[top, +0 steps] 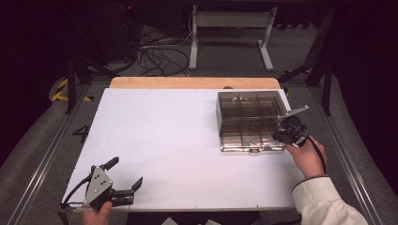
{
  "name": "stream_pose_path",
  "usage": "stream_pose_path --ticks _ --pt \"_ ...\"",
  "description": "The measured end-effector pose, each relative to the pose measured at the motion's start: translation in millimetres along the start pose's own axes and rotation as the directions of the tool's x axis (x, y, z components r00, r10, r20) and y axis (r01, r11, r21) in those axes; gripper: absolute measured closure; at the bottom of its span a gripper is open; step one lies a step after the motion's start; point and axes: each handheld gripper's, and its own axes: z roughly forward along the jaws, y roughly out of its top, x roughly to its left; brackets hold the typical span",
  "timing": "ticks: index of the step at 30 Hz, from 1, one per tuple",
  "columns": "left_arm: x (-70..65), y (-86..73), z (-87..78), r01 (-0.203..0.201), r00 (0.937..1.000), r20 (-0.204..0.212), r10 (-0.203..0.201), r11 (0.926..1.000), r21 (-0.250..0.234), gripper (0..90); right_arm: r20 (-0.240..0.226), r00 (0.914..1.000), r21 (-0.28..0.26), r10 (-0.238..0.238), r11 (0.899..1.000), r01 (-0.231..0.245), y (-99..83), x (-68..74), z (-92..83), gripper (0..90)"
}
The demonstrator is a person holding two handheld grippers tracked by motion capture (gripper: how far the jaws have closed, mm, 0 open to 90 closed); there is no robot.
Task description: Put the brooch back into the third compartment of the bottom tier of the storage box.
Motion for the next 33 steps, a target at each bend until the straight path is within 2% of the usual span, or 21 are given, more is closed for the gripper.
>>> stream_pose_path --ticks 17,20,24,33 --pt "0.2 0.0 0.0 0.002 1.0000 0.002 -0.002 1.0000 0.001 1.6 -0.003 1.0000 0.046 0.009 0.999 -0.009 2.9 -5.7 13.9 79.9" --pt "0.3 0.0 0.0 0.003 1.0000 0.002 -0.003 1.0000 0.001 1.6 -0.001 0.9999 0.047 0.010 0.999 -0.010 3.4 -6.2 15.5 79.4" --pt "0.5 0.1 0.0 0.003 1.0000 0.004 -0.003 1.0000 0.001 1.6 -0.005 0.9999 0.044 0.015 0.999 -0.014 3.7 -7.4 16.3 73.6" --pt "0.7 0.7 0.6 -0.001 1.0000 0.006 0.001 1.0000 0.001 1.6 -0.023 0.9993 0.023 0.029 0.999 -0.028 2.2 -6.7 8.9 71.7"
